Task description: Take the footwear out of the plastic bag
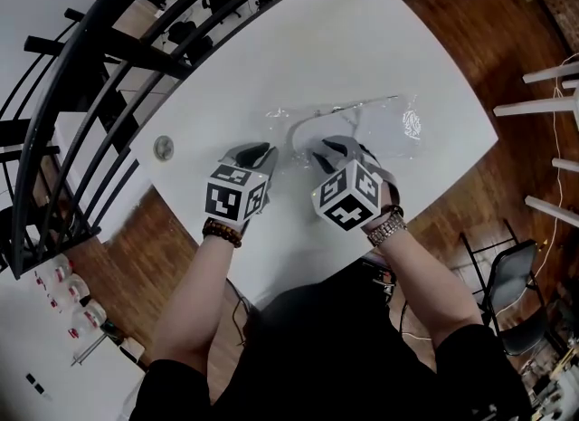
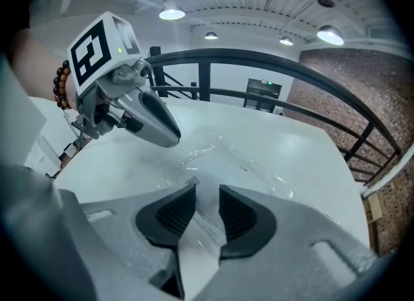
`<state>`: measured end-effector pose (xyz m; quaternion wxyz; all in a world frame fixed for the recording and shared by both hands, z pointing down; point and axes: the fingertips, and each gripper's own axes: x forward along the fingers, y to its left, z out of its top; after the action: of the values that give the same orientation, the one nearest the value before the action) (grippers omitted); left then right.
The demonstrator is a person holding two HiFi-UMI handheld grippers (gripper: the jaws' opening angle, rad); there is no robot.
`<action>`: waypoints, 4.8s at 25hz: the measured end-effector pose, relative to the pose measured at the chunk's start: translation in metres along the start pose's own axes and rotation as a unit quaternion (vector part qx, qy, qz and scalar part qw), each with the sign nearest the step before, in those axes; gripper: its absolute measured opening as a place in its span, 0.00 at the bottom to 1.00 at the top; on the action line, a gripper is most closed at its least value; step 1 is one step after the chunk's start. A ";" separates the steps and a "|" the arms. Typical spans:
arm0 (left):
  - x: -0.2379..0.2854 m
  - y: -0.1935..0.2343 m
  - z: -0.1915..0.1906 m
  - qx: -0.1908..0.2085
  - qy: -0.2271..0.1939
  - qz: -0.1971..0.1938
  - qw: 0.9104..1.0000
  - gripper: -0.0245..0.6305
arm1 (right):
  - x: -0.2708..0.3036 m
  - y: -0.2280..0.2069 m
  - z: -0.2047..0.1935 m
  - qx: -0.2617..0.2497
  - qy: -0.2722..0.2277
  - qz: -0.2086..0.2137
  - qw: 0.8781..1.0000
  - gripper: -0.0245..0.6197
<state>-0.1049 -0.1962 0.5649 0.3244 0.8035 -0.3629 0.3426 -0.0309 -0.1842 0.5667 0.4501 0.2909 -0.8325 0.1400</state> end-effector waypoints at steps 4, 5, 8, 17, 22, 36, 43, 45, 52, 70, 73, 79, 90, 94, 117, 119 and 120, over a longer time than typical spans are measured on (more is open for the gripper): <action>0.001 0.003 0.001 0.001 0.002 0.003 1.000 0.15 | -0.008 -0.003 0.000 -0.003 -0.011 -0.017 1.000 0.03; 0.001 0.003 0.001 0.001 0.004 0.003 1.000 0.15 | -0.010 -0.004 0.000 -0.002 -0.014 -0.018 1.000 0.03; 0.003 0.004 -0.001 0.002 0.008 0.004 1.000 0.15 | -0.012 -0.004 0.002 0.000 -0.023 -0.016 1.000 0.03; 0.001 0.005 -0.001 0.007 0.013 0.006 1.000 0.15 | -0.002 -0.001 -0.002 0.002 0.001 -0.004 1.000 0.09; 0.004 -0.001 0.000 0.009 0.016 -0.002 1.000 0.15 | -0.013 -0.004 0.000 0.008 -0.016 -0.010 1.000 0.05; 0.019 -0.049 -0.013 -0.130 0.084 -0.161 0.975 0.29 | -0.035 0.015 -0.007 -0.008 -0.053 0.007 0.999 0.05; 0.021 -0.057 -0.020 -0.189 0.097 -0.173 0.962 0.30 | -0.041 0.026 -0.009 -0.020 -0.065 0.015 0.998 0.04; 0.020 -0.054 -0.023 -0.192 0.103 -0.161 0.963 0.31 | -0.043 0.026 -0.009 -0.018 -0.069 0.015 0.997 0.04; 0.018 -0.055 -0.030 -0.221 0.107 -0.163 0.955 0.33 | -0.049 0.024 -0.003 -0.017 -0.084 0.008 0.996 0.03; 0.013 -0.052 -0.024 -0.263 0.057 -0.179 0.946 0.19 | -0.081 -0.027 -0.022 0.051 -0.112 -0.012 0.992 0.21; 0.011 -0.051 -0.025 -0.263 0.051 -0.180 0.946 0.19 | -0.089 -0.071 -0.045 0.091 -0.099 -0.051 0.990 0.21; 0.007 -0.050 -0.024 -0.257 0.041 -0.183 0.948 0.17 | -0.082 -0.137 -0.092 0.187 -0.066 -0.073 0.977 0.30; 0.001 -0.042 -0.029 -0.265 0.033 -0.172 0.948 0.17 | -0.068 -0.150 -0.113 0.312 -0.081 0.017 0.947 0.12; -0.001 -0.039 -0.030 -0.268 0.027 -0.168 0.948 0.17 | -0.072 -0.151 -0.120 0.309 -0.082 0.007 0.947 0.06; -0.029 -0.008 -0.046 -0.311 -0.007 -0.147 0.939 0.16 | -0.104 -0.195 -0.171 0.352 -0.068 -0.114 0.926 0.03; -0.032 -0.008 -0.046 -0.314 -0.010 -0.146 0.938 0.16 | -0.109 -0.199 -0.175 0.356 -0.067 -0.121 0.924 0.03; -0.033 -0.007 -0.046 -0.315 -0.012 -0.145 0.938 0.16 | -0.111 -0.201 -0.177 0.358 -0.068 -0.125 0.923 0.03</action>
<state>-0.1306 -0.1447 0.5625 0.6032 0.7079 -0.3353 0.1504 0.2570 -0.2158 0.5668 0.2726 0.5431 -0.7123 0.3512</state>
